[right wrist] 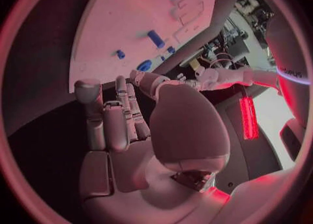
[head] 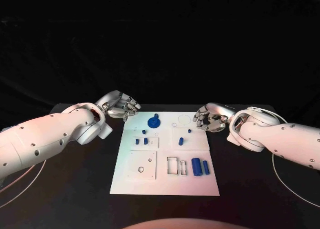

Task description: Assemble the parts on the task board

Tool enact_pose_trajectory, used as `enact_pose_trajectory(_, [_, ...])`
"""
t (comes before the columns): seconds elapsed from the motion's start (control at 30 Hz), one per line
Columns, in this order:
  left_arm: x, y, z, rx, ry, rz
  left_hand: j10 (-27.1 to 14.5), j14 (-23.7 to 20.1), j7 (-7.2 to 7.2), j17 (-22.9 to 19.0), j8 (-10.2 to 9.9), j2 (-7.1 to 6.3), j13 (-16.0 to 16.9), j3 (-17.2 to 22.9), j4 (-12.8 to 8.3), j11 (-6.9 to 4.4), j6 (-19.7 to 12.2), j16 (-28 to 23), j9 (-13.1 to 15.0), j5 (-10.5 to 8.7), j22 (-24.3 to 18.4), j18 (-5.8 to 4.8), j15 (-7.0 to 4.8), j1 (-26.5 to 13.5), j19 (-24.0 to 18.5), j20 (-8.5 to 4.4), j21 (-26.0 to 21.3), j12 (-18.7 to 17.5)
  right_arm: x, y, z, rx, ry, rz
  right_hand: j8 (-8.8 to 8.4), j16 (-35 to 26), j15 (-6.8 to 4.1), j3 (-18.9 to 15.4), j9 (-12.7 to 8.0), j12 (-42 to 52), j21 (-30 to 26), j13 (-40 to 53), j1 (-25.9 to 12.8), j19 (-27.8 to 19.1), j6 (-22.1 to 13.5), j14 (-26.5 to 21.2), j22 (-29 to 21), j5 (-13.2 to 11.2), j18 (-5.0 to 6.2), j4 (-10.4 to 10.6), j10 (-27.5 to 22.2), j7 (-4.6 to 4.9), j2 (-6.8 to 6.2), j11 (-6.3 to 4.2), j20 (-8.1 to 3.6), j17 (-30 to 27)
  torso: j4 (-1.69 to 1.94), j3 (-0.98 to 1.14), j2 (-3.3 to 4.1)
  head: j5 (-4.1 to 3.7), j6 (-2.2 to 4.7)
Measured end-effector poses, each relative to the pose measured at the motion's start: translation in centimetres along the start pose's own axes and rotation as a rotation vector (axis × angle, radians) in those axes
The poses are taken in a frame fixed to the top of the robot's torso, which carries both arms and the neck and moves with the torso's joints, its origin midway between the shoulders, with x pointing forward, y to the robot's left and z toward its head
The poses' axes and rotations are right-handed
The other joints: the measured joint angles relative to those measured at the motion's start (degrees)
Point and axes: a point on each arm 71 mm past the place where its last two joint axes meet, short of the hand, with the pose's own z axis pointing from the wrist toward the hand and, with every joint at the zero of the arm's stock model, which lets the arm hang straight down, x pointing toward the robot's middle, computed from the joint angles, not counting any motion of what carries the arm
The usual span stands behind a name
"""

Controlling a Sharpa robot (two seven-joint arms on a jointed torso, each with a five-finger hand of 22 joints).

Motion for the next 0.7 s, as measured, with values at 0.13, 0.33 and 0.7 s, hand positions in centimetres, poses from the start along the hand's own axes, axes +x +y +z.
enact_pose_trajectory(0.13, [-0.1,-0.6,-0.7,0.035,-0.028,-0.228,-0.23,-0.31,0.0,-0.25,0.04,0.55,1.05,-0.41,-0.41,-0.19,0.0,-0.22,-0.14,0.0,-0.3,-0.01,0.11,0.1,-0.03,0.03,-0.4,1.86,0.9,0.8,0.5,-0.003,0.029,-0.117,-0.44,0.0,0.08,0.23,-0.2,-1.04,0.08,-0.61,-0.36,0.0,0.03,0.08,0.11,-0.21,0.0,-0.23,0.3,-0.01,-0.24,0.3,0.0,0.11,-0.04,-0.12,0.04,-0.41,0.09])
enact_pose_trajectory(0.33, [0.3,-1.6,-1.4,0.086,-0.044,-0.458,-0.92,-0.61,0.22,-0.37,0.29,0.55,1.65,-0.48,-0.48,-0.11,-0.23,-0.22,-0.25,0.0,-0.43,-0.02,-0.01,0.1,-0.41,0.0,-0.67,2.76,1.8,1.6,1.2,0.002,0.042,-0.236,-0.5,0.26,0.08,0.24,-0.34,-1.61,0.32,-1.02,-0.59,0.2,0.04,0.08,0.41,-0.21,-0.05,-0.24,0.34,-0.02,-0.47,0.34,0.21,0.45,0.02,-0.17,0.07,-1.08,0.01])
enact_pose_trajectory(0.7, [0.6,-2.4,-1.9,0.136,-0.051,-0.613,-1.35,-1.02,0.22,-0.43,0.32,0.55,1.91,-0.66,-0.66,-0.08,-0.24,-0.22,-0.26,0.0,-0.49,-0.02,0.01,0.1,-0.41,0.01,-0.67,3.19,3.8,2.7,2.1,-0.004,0.057,-0.318,-0.66,0.64,0.08,0.63,-0.52,-2.6,0.91,-1.49,-0.58,0.4,0.26,0.08,0.86,-0.45,-0.87,-0.63,0.63,0.16,-0.47,0.64,0.4,0.83,0.02,-0.12,0.15,-1.36,-0.18])
